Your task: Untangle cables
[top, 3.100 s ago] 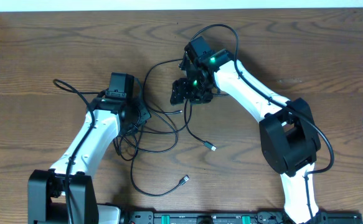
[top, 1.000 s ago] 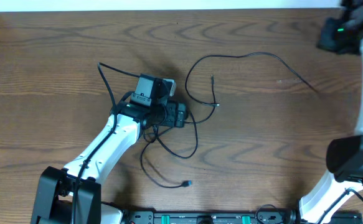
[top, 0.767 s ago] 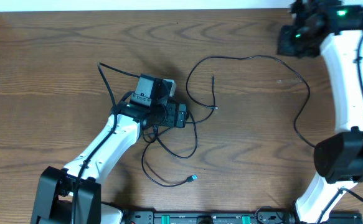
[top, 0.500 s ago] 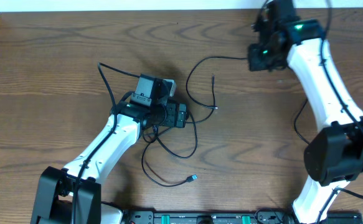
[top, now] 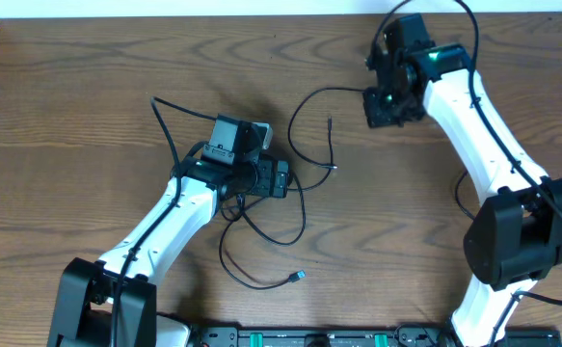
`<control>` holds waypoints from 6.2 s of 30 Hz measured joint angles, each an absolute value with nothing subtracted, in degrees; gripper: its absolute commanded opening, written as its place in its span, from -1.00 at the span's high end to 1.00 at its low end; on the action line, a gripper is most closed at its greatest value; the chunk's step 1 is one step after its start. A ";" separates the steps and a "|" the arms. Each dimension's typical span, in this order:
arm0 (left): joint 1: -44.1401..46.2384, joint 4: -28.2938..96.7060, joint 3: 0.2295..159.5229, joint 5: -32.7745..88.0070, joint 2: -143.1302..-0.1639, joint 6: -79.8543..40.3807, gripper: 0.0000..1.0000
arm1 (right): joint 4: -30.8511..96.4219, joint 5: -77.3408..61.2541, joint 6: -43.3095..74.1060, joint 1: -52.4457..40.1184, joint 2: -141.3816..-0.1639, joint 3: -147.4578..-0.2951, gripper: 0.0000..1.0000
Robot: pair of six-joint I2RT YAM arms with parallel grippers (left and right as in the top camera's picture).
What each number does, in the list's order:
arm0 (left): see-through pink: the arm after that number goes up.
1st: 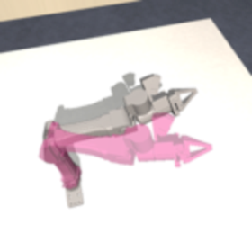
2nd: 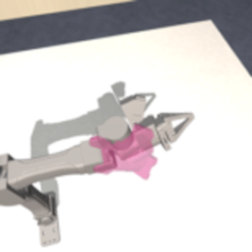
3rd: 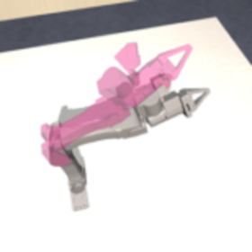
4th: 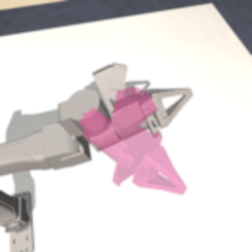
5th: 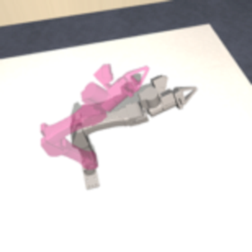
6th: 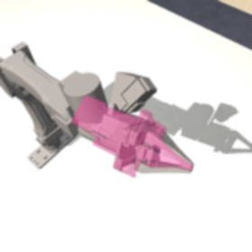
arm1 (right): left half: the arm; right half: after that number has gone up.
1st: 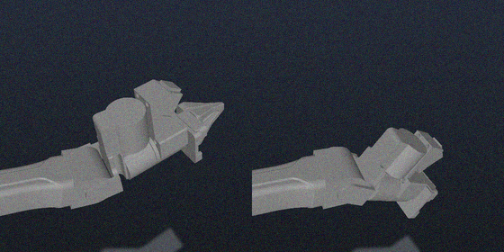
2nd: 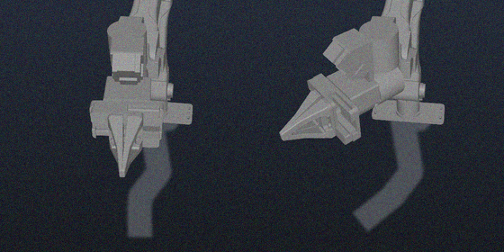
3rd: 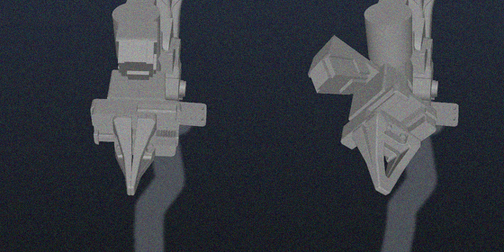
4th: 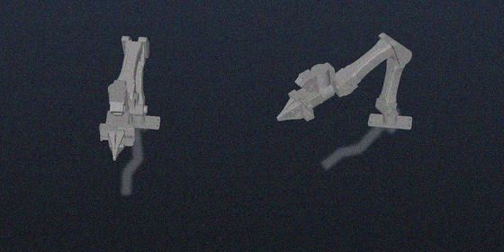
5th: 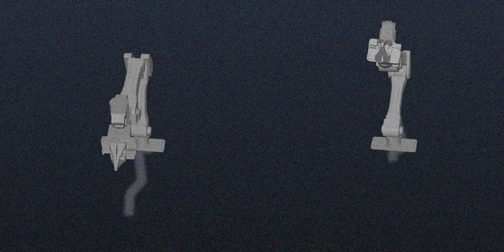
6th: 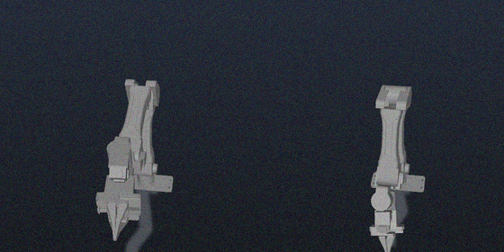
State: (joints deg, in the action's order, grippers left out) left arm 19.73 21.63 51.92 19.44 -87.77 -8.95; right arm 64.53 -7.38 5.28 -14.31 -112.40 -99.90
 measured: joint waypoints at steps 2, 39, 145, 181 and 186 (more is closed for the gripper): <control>19.73 21.63 51.92 19.44 -87.77 -8.95 -0.96 | 68.14 -7.53 5.87 -11.99 -112.12 -99.88 0.98; 19.73 21.63 51.92 19.44 -87.77 -8.95 -0.95 | 48.05 -10.87 9.69 -21.76 -111.53 -95.42 -0.43; 19.73 21.63 51.92 19.44 -87.77 -8.95 -0.96 | 44.12 9.52 -2.59 -2.00 -125.97 -99.42 0.09; 19.73 21.65 51.92 19.44 -87.77 -8.95 -0.95 | 49.30 -3.25 17.61 0.36 -109.36 -77.03 -0.99; 19.73 21.65 51.92 19.44 -87.77 -8.95 -0.96 | 50.22 -3.11 18.06 -0.01 -109.36 -76.31 -0.99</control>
